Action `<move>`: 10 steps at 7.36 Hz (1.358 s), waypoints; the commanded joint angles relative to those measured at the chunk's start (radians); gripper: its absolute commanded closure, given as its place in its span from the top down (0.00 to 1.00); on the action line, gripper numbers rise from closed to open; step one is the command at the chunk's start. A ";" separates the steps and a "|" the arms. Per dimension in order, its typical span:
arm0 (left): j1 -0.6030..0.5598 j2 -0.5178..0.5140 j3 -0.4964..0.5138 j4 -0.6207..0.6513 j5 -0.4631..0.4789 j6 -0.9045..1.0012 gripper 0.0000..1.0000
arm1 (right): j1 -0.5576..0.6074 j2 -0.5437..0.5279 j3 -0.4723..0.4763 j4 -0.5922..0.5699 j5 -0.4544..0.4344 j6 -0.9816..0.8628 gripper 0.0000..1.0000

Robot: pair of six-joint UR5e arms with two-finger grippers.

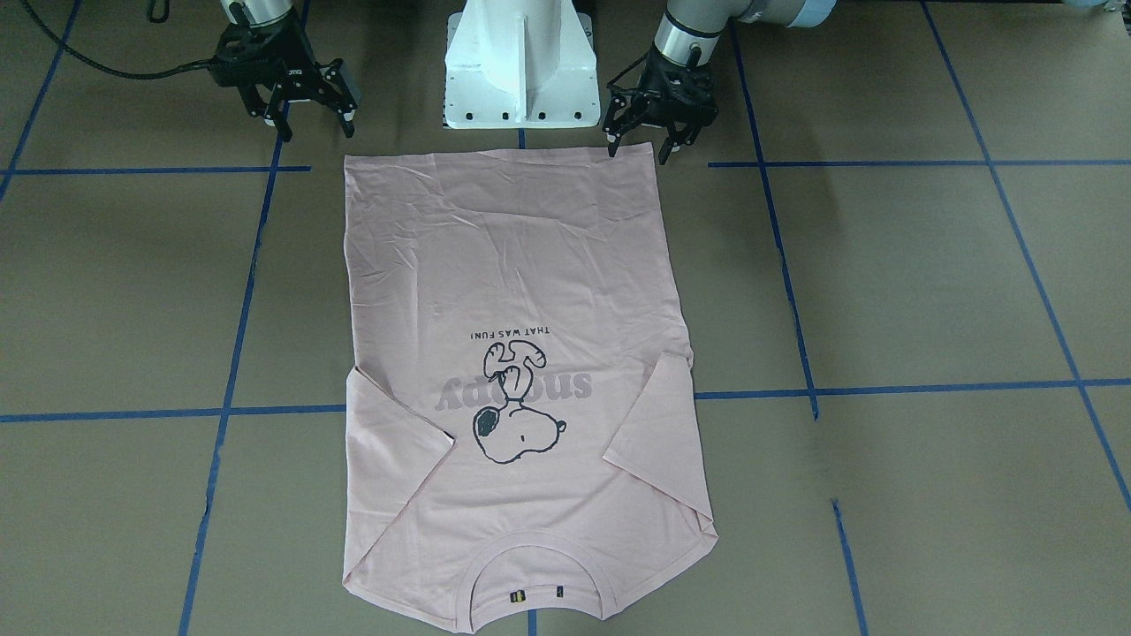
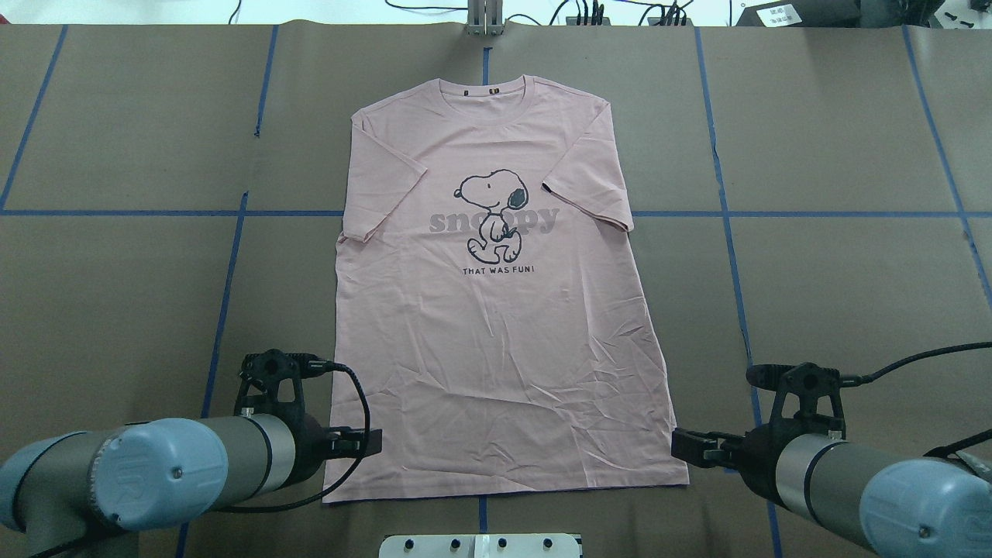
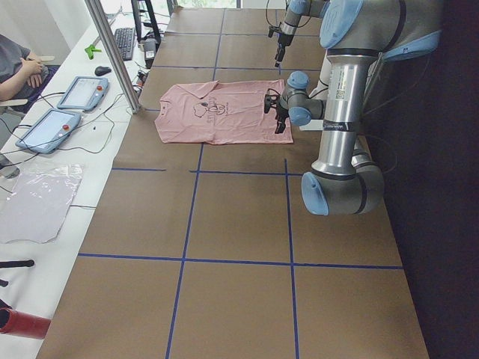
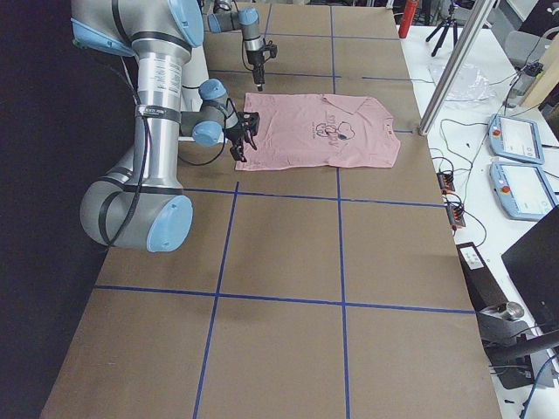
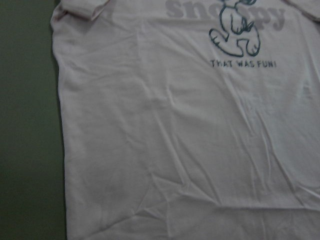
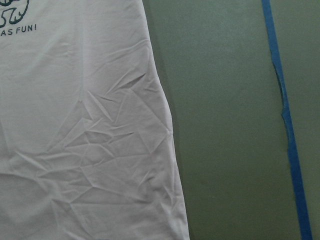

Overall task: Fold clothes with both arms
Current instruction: 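Lower the left gripper to a hem corner while the right reaches the other, then grasp both hem corners nearest the robot with the left and right grippers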

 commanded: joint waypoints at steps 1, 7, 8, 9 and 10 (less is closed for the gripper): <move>0.069 0.047 0.010 0.001 0.023 -0.047 0.59 | -0.027 0.005 -0.005 0.000 -0.032 0.015 1.00; 0.083 0.044 0.027 0.002 0.020 -0.059 0.37 | -0.027 0.009 -0.007 0.000 -0.034 0.015 1.00; 0.084 0.040 0.036 0.002 0.020 -0.061 0.37 | -0.027 0.010 -0.008 0.000 -0.034 0.015 1.00; 0.084 0.037 0.038 0.002 0.020 -0.061 0.37 | -0.027 0.010 -0.010 0.000 -0.034 0.015 1.00; 0.084 0.037 0.038 0.001 0.020 -0.061 0.37 | -0.027 0.010 -0.010 0.000 -0.034 0.015 1.00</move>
